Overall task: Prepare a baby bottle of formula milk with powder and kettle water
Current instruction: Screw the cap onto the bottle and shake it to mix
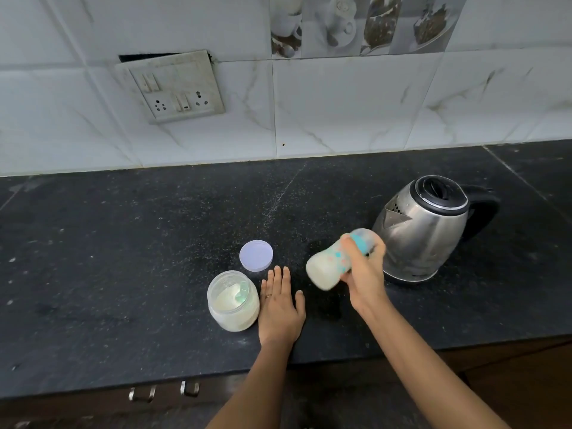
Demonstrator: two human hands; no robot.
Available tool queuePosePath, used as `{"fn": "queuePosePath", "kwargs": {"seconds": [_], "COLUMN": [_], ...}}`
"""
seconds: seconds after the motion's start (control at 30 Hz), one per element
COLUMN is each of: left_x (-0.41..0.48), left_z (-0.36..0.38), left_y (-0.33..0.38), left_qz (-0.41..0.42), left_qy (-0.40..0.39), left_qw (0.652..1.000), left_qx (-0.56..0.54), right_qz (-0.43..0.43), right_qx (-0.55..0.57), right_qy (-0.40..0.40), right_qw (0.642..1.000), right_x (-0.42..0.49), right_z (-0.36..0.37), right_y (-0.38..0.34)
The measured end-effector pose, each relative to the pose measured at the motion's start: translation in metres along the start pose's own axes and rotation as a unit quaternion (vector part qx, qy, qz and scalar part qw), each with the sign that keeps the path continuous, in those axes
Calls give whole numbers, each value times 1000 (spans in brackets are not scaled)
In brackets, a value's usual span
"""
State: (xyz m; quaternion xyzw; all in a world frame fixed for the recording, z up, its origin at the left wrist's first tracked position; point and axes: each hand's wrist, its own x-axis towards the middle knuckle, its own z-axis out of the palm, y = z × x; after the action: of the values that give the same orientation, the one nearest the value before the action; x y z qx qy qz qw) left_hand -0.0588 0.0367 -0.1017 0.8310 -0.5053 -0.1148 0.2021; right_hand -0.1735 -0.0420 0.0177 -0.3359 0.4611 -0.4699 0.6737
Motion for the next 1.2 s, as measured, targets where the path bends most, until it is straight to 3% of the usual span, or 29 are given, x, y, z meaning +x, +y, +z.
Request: {"fn": "queuePosePath", "kwargs": {"seconds": [0.07,0.17,0.33,0.47,0.63,0.77,0.9,1.07,1.2], "left_x": [0,1,1,-1,1,1,0,1,1], "left_z": [0,0,1,-1,0,0,0,-1,0], "left_y": [0,-3,0,-2,0,-3,1,-2,0], "left_qz": [0,3,1,5,-5,2,-3,1,-4], "left_qy": [2,-12,-2,-12,-8,-25,-4,-20,-4], "left_qw": [1000,1000,1000,1000,1000,999,1000,1000,1000], "left_qx": [-2,21,7,15,8,42,4,25,4], "right_qz": [5,-10,7,12,8,-27,-2,-11,18], "right_qx": [1,-101,45,-90,8,-107,19,-112,51], "right_qy": [-1,-116,-7,-177,-45,-173,-29,-167,-3], "right_qw": [1000,988,999,980,999,979,999,980,999], "right_x": [2,-6,1,-3,3,-4,8,-1,5], "right_z": [0,-5,1,-6,1,-2,6,-6,0], "right_y": [-1,2,-7,-6,-4,3,-6,-4,-8]}}
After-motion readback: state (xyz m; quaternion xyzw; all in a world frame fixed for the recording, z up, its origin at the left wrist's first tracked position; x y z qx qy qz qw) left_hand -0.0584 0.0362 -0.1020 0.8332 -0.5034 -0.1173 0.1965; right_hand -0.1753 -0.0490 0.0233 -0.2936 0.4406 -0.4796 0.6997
